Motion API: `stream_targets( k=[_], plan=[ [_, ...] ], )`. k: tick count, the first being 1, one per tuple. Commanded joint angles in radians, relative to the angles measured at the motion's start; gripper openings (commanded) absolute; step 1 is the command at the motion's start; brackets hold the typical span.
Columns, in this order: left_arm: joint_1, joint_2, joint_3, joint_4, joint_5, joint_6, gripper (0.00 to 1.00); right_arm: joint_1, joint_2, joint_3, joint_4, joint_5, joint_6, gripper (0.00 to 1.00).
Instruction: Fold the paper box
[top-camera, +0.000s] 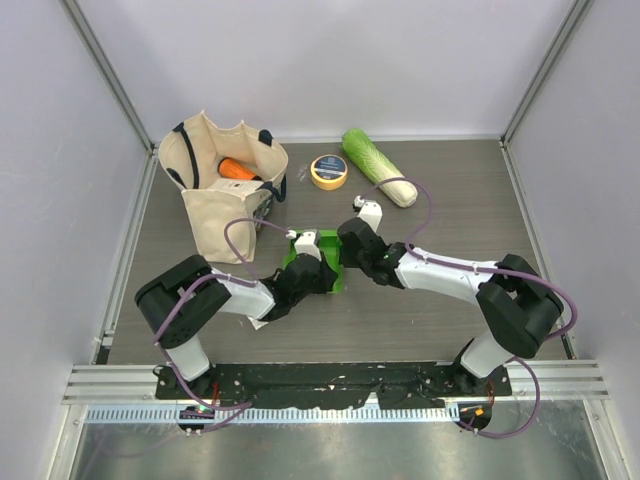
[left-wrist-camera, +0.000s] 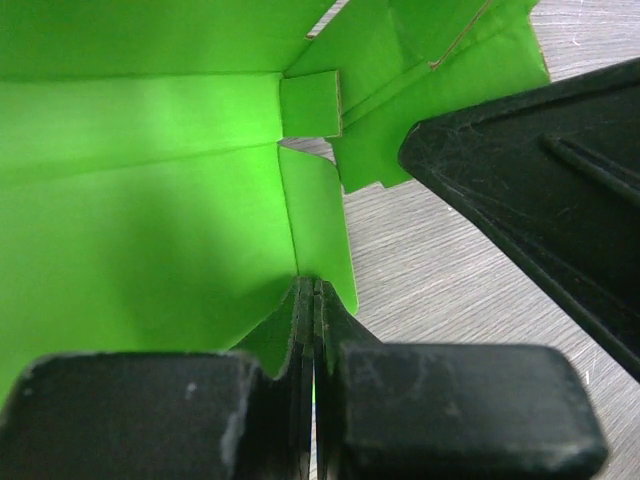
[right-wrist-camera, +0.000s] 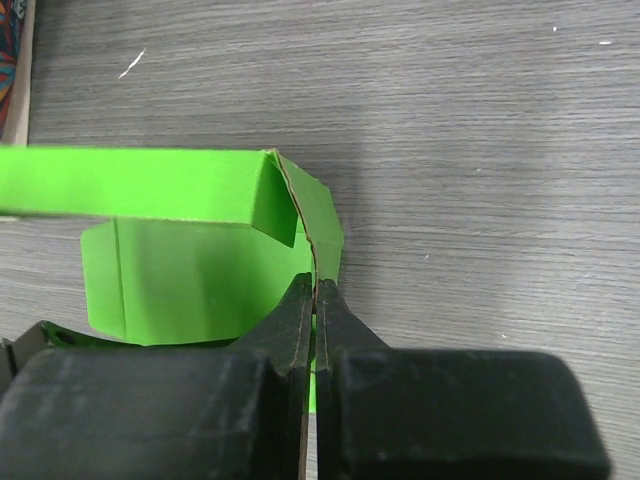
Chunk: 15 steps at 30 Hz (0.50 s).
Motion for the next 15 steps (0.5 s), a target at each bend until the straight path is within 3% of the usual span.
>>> stream_targets(
  k=[1, 12, 15],
  plan=[
    [-0.001, 0.032, 0.048, -0.025, 0.007, -0.009, 0.00, 0.001, -0.003, 0.066, -0.028, 0.009, 0.118, 0.01],
    [-0.001, 0.071, 0.065, -0.091, -0.030, -0.048, 0.00, -0.001, 0.067, 0.109, -0.096, -0.008, 0.319, 0.02],
    [-0.001, 0.066, 0.045, -0.065, -0.023, -0.048, 0.00, -0.001, 0.090, 0.118, -0.064, -0.073, 0.325, 0.10]
  ],
)
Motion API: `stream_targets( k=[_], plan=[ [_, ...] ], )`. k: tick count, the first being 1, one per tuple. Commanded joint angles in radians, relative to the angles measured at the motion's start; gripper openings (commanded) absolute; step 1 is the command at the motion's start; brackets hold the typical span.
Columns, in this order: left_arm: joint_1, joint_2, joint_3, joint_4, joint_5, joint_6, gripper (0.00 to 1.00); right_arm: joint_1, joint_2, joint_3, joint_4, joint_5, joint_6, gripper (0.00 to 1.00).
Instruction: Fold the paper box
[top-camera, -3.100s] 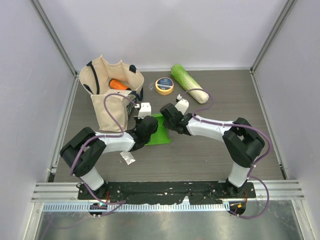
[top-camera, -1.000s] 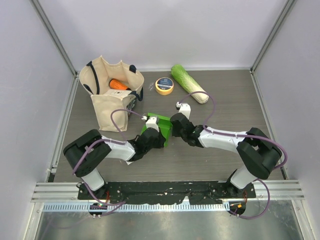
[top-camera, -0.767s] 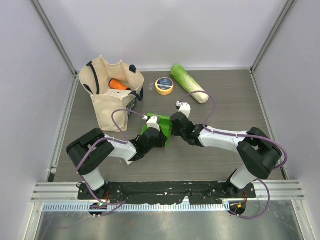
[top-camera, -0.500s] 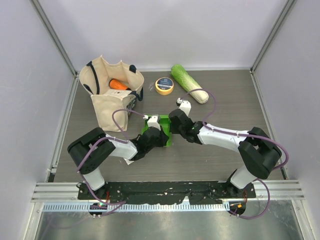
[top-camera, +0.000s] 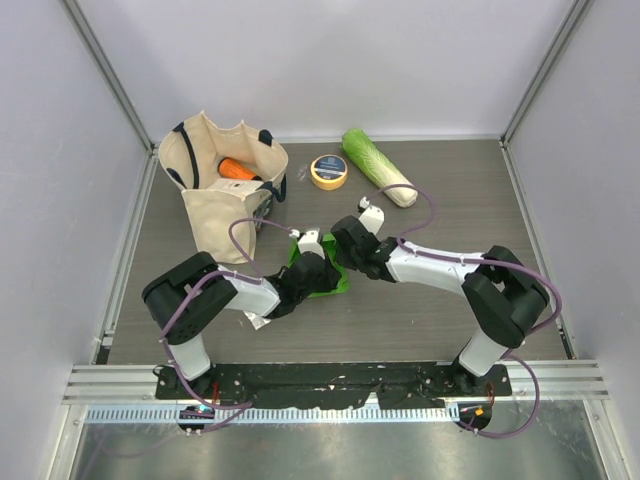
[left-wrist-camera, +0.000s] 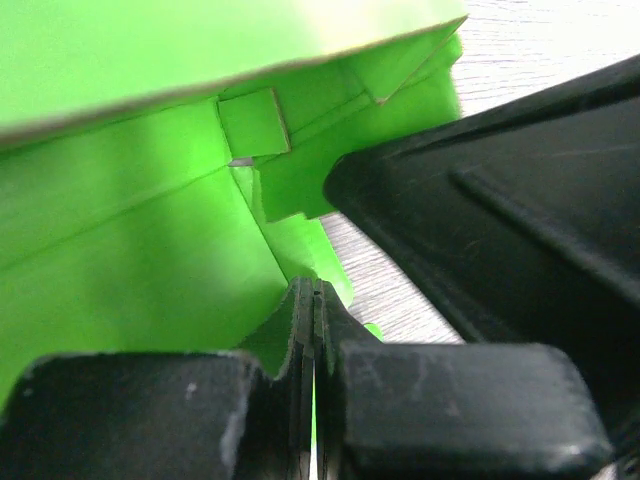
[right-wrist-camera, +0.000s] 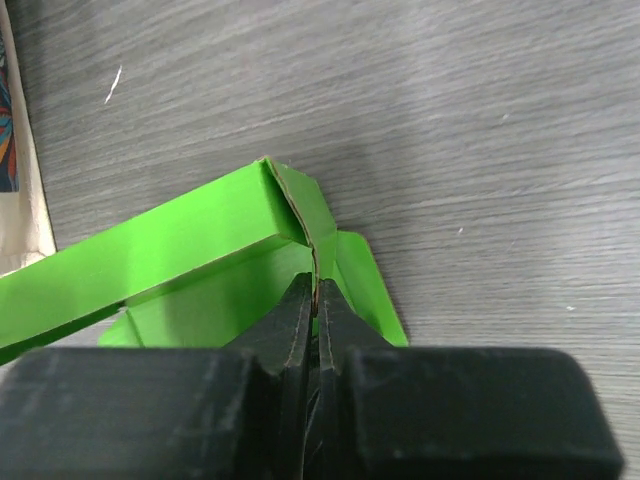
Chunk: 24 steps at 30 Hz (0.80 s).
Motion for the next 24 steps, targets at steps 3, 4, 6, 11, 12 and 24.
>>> stream_targets(
  k=[3, 4, 6, 11, 12, 24],
  plan=[
    [0.001, 0.015, -0.024, -0.031, -0.027, 0.007, 0.00, 0.003, 0.020, 0.057, 0.052, -0.137, -0.009, 0.24],
    [0.000, 0.012, -0.037, -0.022, -0.024, 0.007, 0.00, 0.004, -0.003, 0.046, 0.055, -0.148, -0.039, 0.29],
    [0.003, 0.009, -0.052, 0.008, -0.010, 0.010, 0.00, 0.000, -0.049, 0.017, 0.088, -0.165, -0.171, 0.38],
    [0.006, 0.019, -0.070, 0.039, 0.015, 0.004, 0.00, -0.081, -0.250, -0.094, 0.098, -0.347, -0.385, 0.52],
    [0.004, 0.019, -0.070, 0.042, 0.021, 0.004, 0.00, -0.122, -0.281, -0.104, 0.092, -0.414, -0.438, 0.53],
    [0.006, 0.003, -0.078, 0.039, 0.059, 0.018, 0.00, -0.322, -0.206, -0.166, 0.334, -0.495, -0.774, 0.50]
  ],
)
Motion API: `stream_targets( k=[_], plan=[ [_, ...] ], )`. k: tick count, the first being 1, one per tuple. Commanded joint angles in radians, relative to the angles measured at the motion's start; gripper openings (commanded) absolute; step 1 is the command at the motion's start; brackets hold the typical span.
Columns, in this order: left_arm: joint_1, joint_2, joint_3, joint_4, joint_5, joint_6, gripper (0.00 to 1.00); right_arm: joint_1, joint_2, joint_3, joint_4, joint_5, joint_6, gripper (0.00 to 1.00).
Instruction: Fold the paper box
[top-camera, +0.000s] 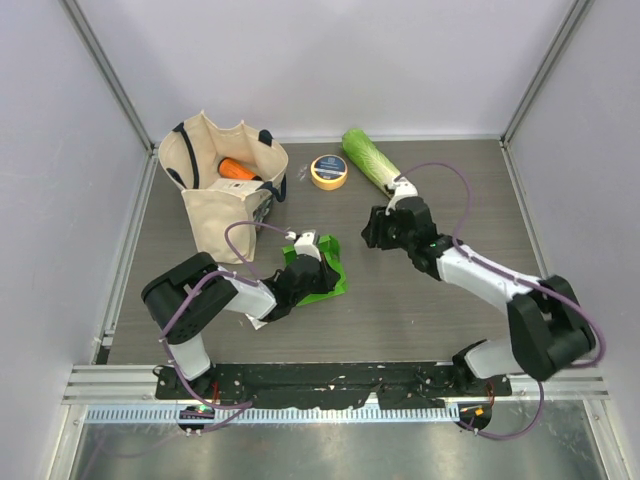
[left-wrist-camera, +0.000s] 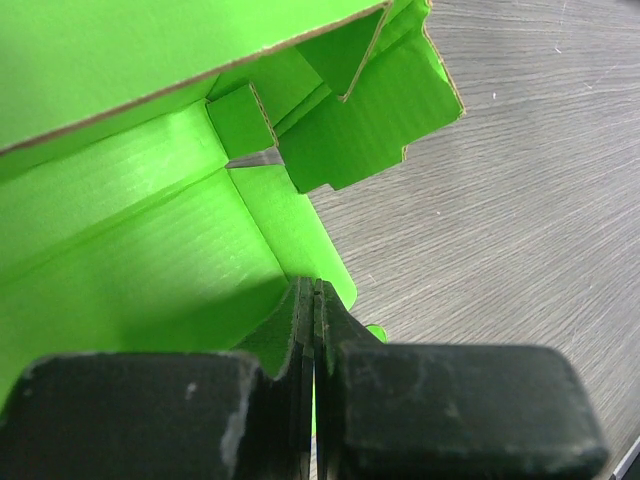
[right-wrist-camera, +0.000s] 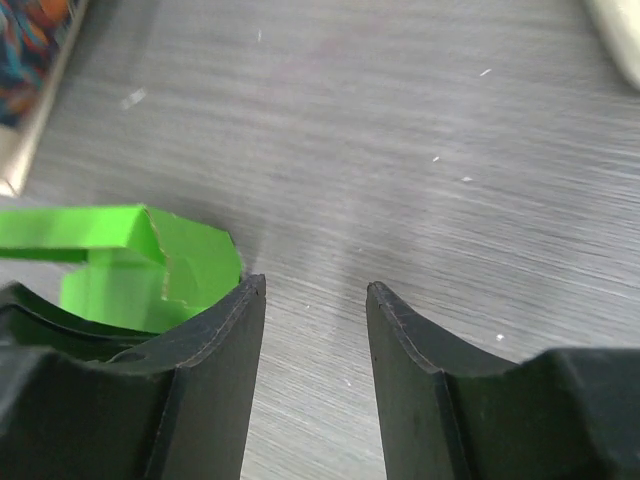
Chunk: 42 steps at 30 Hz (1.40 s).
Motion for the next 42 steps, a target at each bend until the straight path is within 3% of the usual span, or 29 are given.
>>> stream_targets(
  k=[1, 8, 15, 30, 35, 42],
  plan=[
    [0.002, 0.001, -0.025, -0.052, 0.024, 0.023, 0.00, 0.013, 0.125, 0.026, 0.155, -0.179, -0.207, 0.50],
    [0.002, 0.004, -0.027, -0.051, 0.027, 0.034, 0.00, 0.020, 0.231, 0.014, 0.287, -0.396, -0.276, 0.50],
    [0.003, 0.006, -0.024, -0.049, 0.036, 0.037, 0.00, 0.069, 0.288, 0.023, 0.346, -0.443, -0.310, 0.49],
    [0.003, 0.003, -0.027, -0.063, 0.031, 0.038, 0.00, 0.139, 0.343, 0.041, 0.442, -0.315, -0.371, 0.49],
    [0.002, -0.008, -0.030, -0.075, 0.027, 0.048, 0.00, 0.119, 0.225, 0.026, 0.340, -0.388, -0.231, 0.56],
    [0.000, -0.045, -0.019, -0.097, 0.059, 0.106, 0.00, 0.084, -0.037, -0.083, 0.214, -0.263, -0.133, 0.59]
  ],
)
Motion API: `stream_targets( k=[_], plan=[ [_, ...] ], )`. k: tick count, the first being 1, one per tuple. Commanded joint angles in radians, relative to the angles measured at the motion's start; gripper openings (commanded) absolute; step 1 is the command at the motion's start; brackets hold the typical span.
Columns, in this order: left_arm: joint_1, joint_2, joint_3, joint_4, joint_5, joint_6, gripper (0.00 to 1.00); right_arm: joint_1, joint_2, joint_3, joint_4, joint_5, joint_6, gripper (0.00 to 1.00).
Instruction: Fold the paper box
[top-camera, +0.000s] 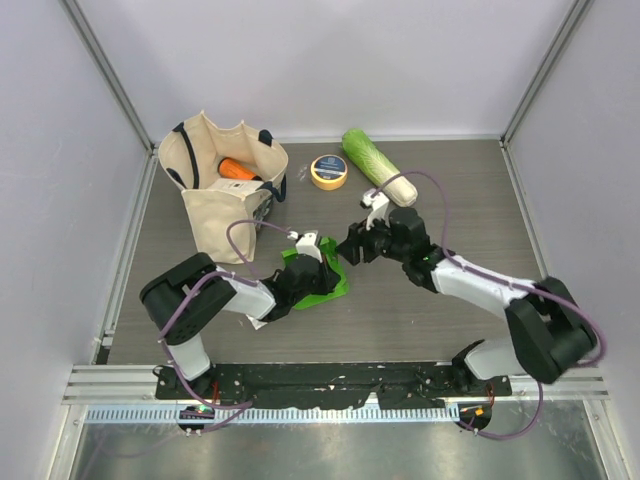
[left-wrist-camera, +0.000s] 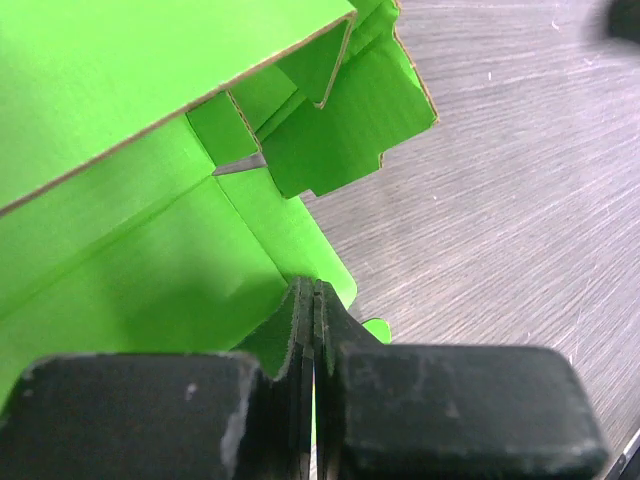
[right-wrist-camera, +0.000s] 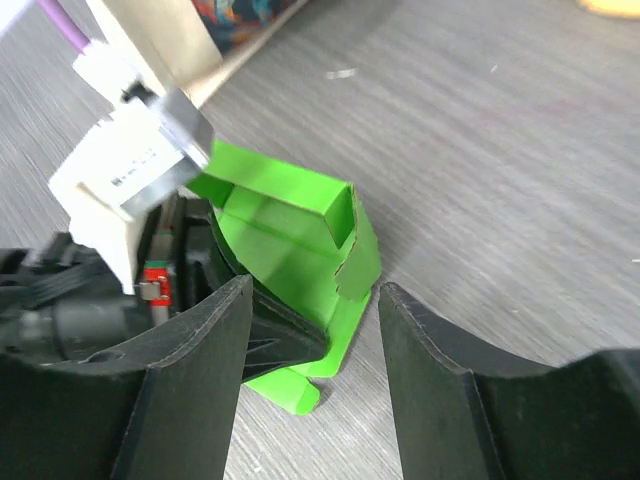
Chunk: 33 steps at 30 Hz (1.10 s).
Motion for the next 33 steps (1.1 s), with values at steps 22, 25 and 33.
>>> stream_targets(
  k=[22, 25, 33],
  plan=[
    [-0.006, -0.169, 0.065, -0.218, -0.031, 0.154, 0.00, -0.058, 0.005, 0.008, -0.042, 0.100, -0.090, 0.44],
    [-0.004, -0.123, 0.079, -0.209, -0.054, 0.143, 0.00, -0.058, 0.052, 0.024, -0.004, 0.012, -0.122, 0.44],
    [-0.004, -0.078, 0.028, -0.185, -0.094, 0.116, 0.00, -0.057, 0.177, 0.068, 0.113, -0.123, -0.130, 0.46]
  ],
)
